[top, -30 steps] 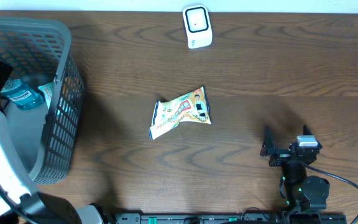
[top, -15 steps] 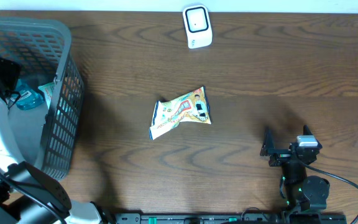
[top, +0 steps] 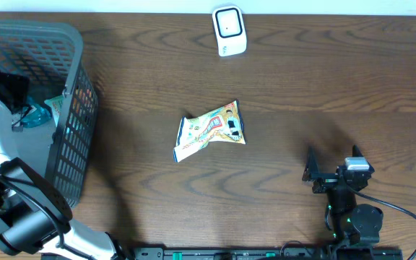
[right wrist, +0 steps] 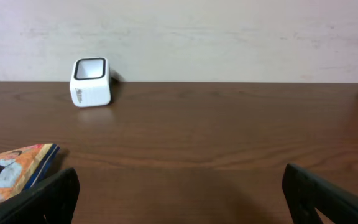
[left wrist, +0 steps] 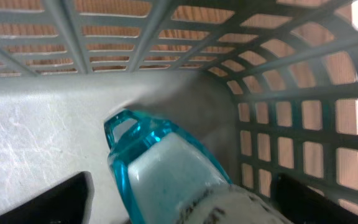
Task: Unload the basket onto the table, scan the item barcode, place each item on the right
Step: 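Reach into the basket and grasp the blue mouthwash bottle, then carry the mouthwash bottle out and place it right of the bag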
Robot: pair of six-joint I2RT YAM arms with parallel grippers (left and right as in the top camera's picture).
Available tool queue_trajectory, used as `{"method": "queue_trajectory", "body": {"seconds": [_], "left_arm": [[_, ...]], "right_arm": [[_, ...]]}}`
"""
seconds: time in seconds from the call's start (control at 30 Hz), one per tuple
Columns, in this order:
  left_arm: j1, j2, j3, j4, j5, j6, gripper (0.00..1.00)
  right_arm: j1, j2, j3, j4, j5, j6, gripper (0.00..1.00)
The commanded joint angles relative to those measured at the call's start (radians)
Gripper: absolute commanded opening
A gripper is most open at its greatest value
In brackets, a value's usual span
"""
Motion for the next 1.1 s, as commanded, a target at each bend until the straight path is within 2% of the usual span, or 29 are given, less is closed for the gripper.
{"method": "queue_trajectory", "body": {"seconds": [0.0,0.1,0.27,0.4,0.47,0.63,1.07], "left_arm": [[-0.004,0.013,0.016,0.000,0.005,-0.007,0.58],[-0.004,0.011,0.017,0.000,0.005,-0.007,0.39],[-0.004,0.008,0.017,-0.013,0.006,-0.007,0.22],[-0.004,-0.009,0.017,-0.035,0.006,-0.002,0.19],[-0.004,-0.034,0.017,-0.043,0.005,0.007,0.14],[-0.004,-0.126,0.017,-0.044,0.005,0.030,0.14],[-0.004,-0.542,0.017,-0.077,0.041,0.047,0.14]], "right_arm": [[-0.004,-0.005,-0.001,-0.003,0.008,0.017,0.99],[-0.004,-0.005,-0.001,-0.003,0.008,0.017,0.99],[-0.004,-0.005,-0.001,-0.003,0.008,0.017,0.99],[-0.004,-0.005,-0.001,-0.003,0.008,0.017,0.99],[-0.004,-0.005,-0.001,-0.003,0.008,0.017,0.99],[-0.004,-0.005,-0.001,-0.003,0.008,0.017,0.99],[-0.004,-0.005,-0.001,-0.003,0.008,0.017,0.99]]}}
